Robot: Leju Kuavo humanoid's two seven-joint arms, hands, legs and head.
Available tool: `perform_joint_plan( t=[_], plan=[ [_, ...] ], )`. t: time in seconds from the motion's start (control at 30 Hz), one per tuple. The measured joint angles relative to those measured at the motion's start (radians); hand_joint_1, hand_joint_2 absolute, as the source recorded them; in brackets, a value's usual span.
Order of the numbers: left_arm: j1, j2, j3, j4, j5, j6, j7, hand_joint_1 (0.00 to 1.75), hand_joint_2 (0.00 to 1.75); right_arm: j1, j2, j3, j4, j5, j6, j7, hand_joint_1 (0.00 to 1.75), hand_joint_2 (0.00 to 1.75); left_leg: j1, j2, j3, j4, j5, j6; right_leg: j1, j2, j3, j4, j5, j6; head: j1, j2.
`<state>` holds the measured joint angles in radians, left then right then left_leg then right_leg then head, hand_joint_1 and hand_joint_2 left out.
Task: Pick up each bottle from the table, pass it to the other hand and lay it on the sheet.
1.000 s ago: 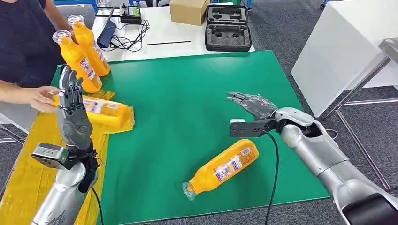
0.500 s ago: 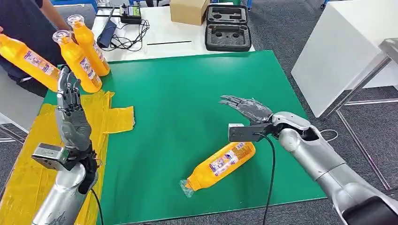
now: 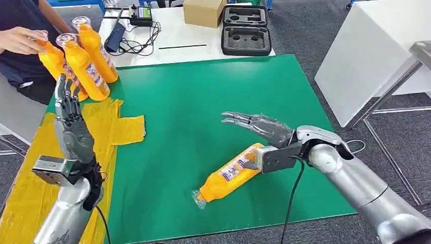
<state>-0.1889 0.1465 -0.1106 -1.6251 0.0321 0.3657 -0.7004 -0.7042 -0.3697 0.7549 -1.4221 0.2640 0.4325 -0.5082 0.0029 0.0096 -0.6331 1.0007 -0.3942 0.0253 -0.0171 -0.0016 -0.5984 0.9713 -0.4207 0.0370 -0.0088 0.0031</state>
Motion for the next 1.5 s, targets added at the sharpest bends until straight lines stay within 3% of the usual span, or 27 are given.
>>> perform_joint_plan(
  t=[0.23, 0.57, 1.5],
  plan=[
    [0.054, 0.0, 0.026, -0.026, -0.032, 0.042, 0.0, 0.0, 0.0, 0.02, 0.055, 0.044, -0.01, 0.128, 0.037, 0.013, 0.0, 1.75, 0.001, 0.001, 0.0, 0.0, 0.0, 0.0, 0.0, 0.0, 0.0, 0.0, 0.0, 0.0, 0.0, 0.0],
    [0.069, -0.019, 0.028, -0.037, -0.067, 0.057, 0.0, 0.0, 0.0, -0.007, 0.136, 0.134, 0.195, 0.33, -0.023, 0.037, 0.0, 1.75, 0.001, -0.001, 0.0, 0.0, 0.0, 0.0, 0.0, -0.002, 0.0, 0.0, 0.0, 0.0, 0.0, 0.0],
    [0.025, -0.035, 0.027, -0.006, -0.041, 0.067, 0.0, 0.0, 0.0, -0.043, 0.18, 0.198, 0.413, 0.377, 0.005, 0.054, 0.0, 1.75, 0.001, 0.0, 0.0, 0.0, 0.0, 0.0, 0.0, -0.001, 0.0, 0.0, 0.0, 0.0, 0.0, 0.0]
  ],
)
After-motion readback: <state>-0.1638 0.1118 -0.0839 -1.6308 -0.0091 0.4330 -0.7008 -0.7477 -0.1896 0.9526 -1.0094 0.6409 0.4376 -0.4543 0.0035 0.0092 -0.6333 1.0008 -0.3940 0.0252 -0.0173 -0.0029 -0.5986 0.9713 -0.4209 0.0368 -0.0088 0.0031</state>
